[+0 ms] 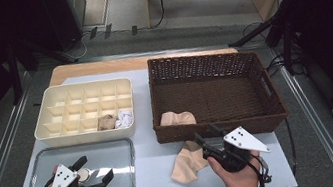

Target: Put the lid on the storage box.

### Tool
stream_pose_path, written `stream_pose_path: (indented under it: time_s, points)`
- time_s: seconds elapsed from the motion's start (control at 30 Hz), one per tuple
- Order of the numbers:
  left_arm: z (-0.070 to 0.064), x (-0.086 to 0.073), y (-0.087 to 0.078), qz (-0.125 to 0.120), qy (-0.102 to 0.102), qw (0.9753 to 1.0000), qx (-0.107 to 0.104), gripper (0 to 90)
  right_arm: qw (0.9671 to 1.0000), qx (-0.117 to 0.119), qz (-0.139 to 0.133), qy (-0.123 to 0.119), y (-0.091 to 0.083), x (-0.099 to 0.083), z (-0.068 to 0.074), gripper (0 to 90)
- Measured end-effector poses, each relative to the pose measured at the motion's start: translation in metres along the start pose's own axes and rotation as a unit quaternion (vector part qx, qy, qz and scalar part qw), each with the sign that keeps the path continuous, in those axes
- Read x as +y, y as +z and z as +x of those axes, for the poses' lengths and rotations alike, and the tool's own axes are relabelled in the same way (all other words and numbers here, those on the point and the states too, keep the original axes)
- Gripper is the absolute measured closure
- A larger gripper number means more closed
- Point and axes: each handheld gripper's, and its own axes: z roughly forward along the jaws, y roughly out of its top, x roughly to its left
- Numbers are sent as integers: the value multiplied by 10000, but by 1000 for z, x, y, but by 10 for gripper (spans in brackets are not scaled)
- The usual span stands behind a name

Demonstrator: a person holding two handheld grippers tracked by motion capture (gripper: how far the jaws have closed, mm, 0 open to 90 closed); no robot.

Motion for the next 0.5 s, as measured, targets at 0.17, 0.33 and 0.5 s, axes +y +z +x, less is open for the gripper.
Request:
stream_pose_path:
  time_s: [0.17,0.33,0.5]
  points:
    - [0,0,0,-26,-25,10000,-2,0,10000,-15,-25,-17,9,15,-3,431]
    - [0,0,0,-11,-22,10000,-17,0,9999,-56,51,-92,21,29,-7,439]
    - [1,0,-1,-14,-42,10000,-6,0,9997,-146,124,-169,33,42,-8,449]
